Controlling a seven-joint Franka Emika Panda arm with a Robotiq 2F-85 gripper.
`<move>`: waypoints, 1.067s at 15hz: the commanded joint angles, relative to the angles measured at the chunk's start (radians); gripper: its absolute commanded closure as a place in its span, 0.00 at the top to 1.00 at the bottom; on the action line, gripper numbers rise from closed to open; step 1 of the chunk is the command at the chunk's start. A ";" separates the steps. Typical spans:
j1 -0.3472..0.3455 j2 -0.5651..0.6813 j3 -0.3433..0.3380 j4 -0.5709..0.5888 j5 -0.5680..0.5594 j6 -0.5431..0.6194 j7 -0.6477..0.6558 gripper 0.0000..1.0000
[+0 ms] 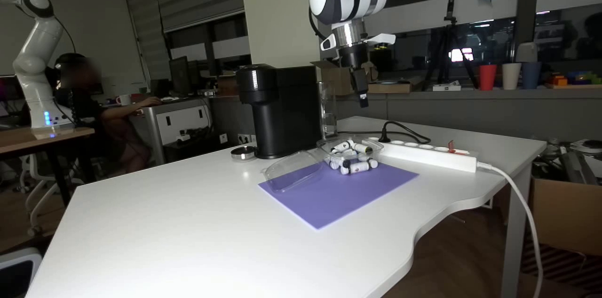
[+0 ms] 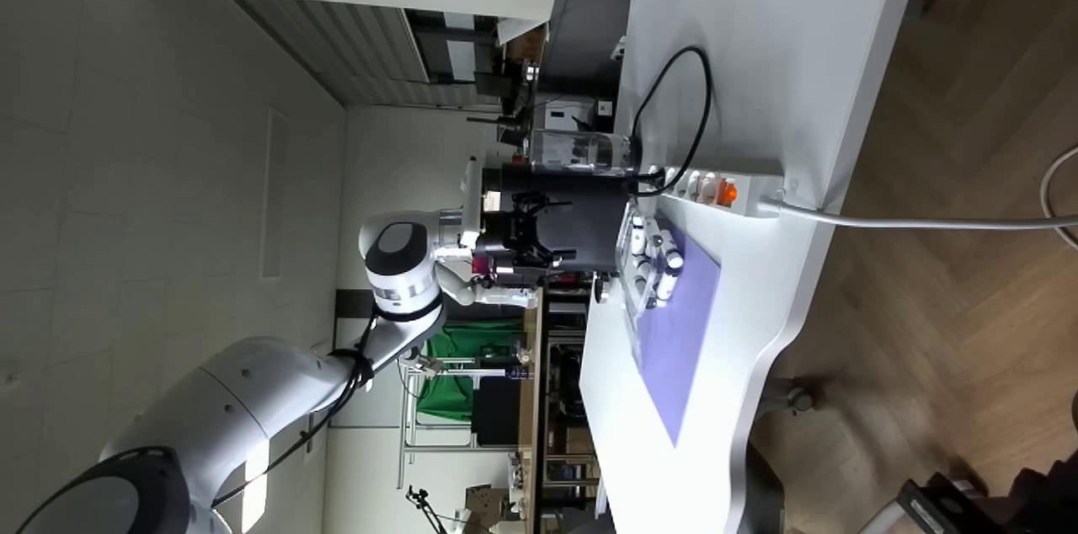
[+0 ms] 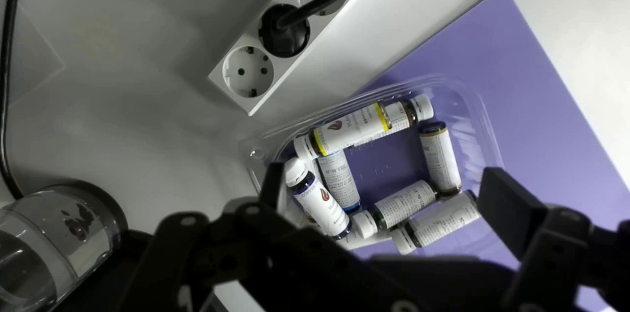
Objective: Pick up one small bottle from the container and put it on the table.
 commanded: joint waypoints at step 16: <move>0.034 0.099 0.028 -0.061 -0.120 0.196 -0.261 1.00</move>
